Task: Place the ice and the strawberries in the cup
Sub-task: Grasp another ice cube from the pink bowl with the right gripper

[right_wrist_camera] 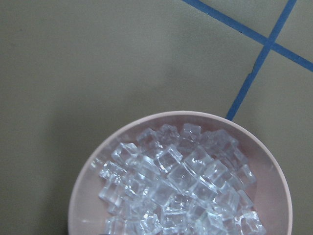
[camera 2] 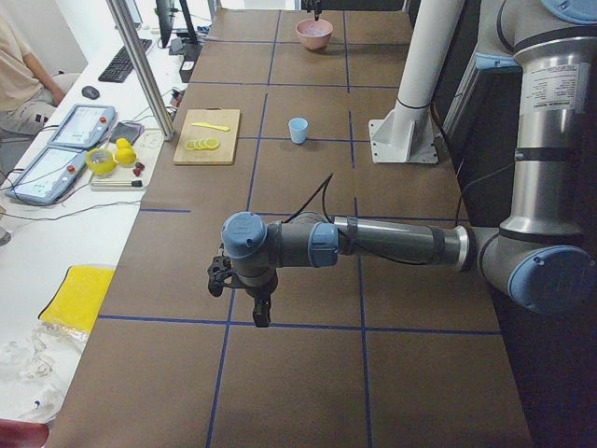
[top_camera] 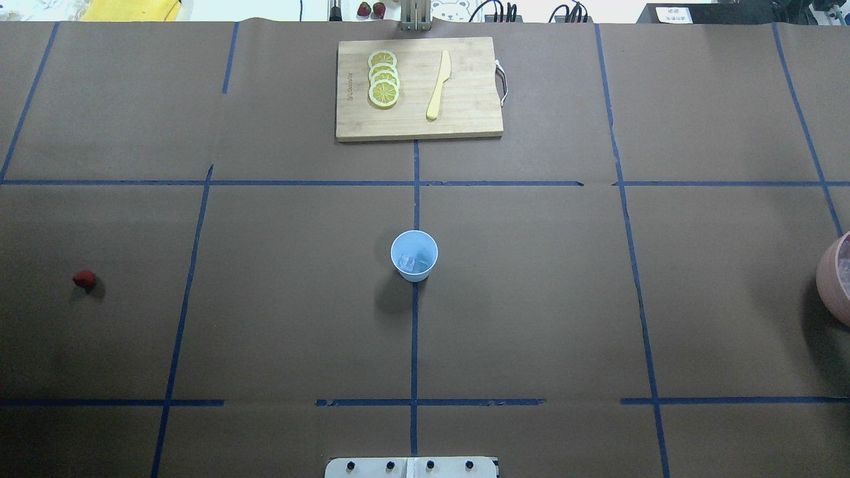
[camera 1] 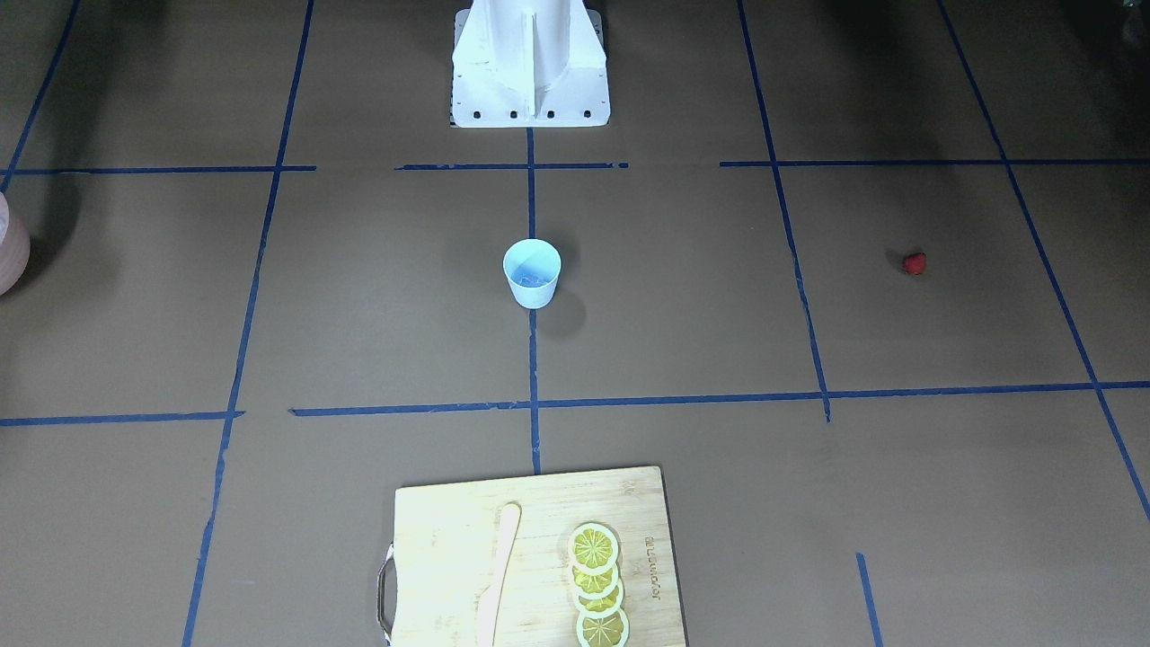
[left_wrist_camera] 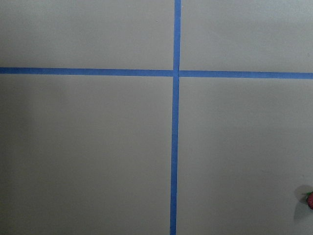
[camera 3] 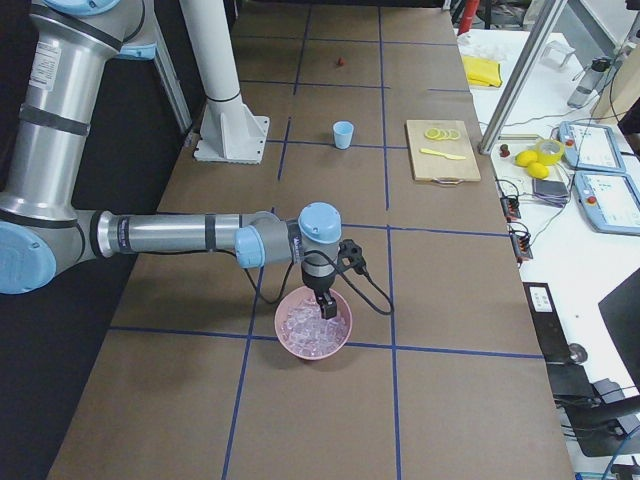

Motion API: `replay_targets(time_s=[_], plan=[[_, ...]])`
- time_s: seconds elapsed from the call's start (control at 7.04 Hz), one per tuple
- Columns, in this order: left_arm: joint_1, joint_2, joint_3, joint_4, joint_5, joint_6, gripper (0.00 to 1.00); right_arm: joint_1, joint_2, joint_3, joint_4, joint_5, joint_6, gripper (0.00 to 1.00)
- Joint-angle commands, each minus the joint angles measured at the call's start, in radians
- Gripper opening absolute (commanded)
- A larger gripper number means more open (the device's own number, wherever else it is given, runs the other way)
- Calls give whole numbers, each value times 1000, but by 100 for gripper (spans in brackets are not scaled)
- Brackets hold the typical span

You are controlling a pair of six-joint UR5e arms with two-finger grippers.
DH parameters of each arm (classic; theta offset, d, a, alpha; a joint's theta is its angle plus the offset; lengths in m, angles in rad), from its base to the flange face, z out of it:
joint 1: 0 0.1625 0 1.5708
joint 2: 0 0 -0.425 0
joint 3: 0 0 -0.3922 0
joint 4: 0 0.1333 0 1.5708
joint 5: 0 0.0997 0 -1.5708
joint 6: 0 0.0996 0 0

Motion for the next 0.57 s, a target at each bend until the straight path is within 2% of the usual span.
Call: replay_targets(time_s=[0.0,0.43], plan=[[0,0,-2,0,-1,0,100,0,-11,-117,183,0,80,91],[0,0,-9,0,1,0,100,-2,-13,-139,209,-5,83,85]])
